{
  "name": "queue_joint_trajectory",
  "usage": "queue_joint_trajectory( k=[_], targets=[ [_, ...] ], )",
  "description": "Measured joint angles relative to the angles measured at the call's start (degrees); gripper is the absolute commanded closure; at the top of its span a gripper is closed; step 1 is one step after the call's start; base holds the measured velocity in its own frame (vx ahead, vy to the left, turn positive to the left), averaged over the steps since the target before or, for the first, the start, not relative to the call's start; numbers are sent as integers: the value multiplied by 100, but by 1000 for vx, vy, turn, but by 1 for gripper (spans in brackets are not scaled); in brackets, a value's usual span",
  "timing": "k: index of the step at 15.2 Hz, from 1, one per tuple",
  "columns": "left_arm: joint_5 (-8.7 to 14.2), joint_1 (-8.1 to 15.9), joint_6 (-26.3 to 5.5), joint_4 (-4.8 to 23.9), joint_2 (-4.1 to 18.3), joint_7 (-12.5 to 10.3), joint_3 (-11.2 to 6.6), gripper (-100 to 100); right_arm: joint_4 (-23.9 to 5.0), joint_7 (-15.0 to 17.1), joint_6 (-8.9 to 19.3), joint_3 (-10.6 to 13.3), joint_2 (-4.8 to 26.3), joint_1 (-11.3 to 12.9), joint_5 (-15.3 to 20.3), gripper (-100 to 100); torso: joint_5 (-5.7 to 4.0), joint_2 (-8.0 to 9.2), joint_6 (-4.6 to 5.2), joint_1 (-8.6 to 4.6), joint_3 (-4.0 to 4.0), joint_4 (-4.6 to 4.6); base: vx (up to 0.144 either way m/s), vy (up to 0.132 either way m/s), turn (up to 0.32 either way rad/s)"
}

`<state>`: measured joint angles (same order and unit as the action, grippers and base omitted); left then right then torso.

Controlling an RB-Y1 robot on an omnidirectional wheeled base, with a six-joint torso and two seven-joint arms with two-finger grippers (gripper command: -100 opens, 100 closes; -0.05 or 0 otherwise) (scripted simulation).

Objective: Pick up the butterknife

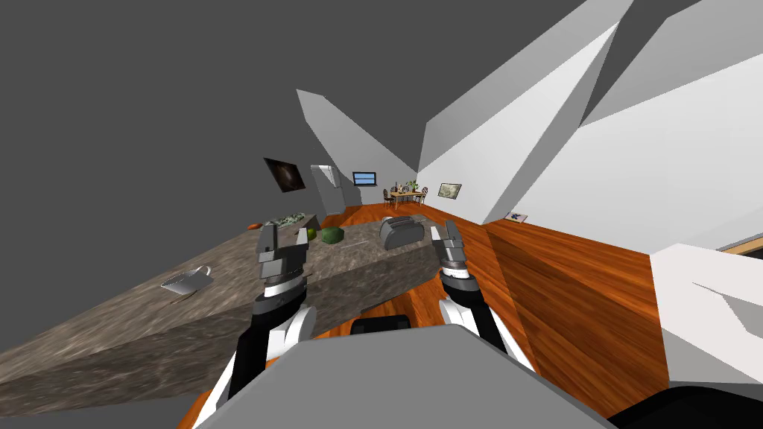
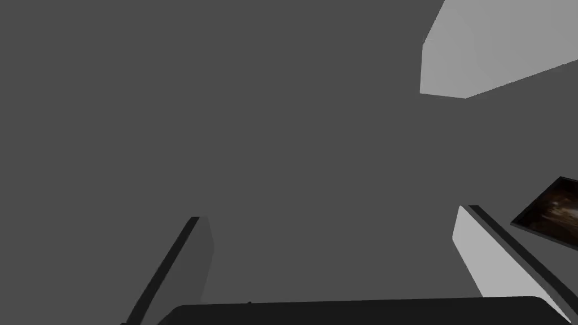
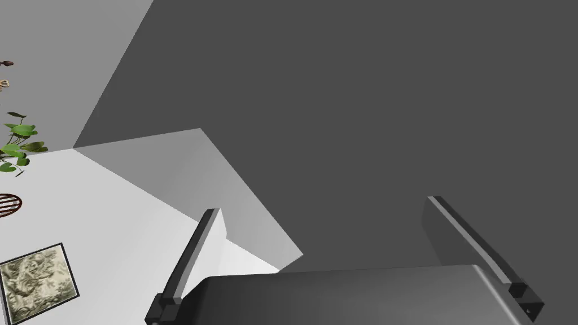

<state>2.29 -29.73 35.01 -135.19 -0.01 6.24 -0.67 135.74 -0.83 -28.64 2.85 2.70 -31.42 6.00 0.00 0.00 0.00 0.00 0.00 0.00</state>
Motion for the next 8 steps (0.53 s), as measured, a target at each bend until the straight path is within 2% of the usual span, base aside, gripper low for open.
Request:
queue_joint_trajectory(
  k=[5,8],
  targets=[
    [24,96,-356,220,511,-47,-137,-100,0,0,0,0,0,0,0,0,-1,-1,2,-7,-1,-1,1,-22,-78],
    [29,165,-635,348,730,-77,-212,-100,0,0,0,0,0,0,0,0,-2,-2,2,-8,-1,0,1,-24,-85]
  ],
)
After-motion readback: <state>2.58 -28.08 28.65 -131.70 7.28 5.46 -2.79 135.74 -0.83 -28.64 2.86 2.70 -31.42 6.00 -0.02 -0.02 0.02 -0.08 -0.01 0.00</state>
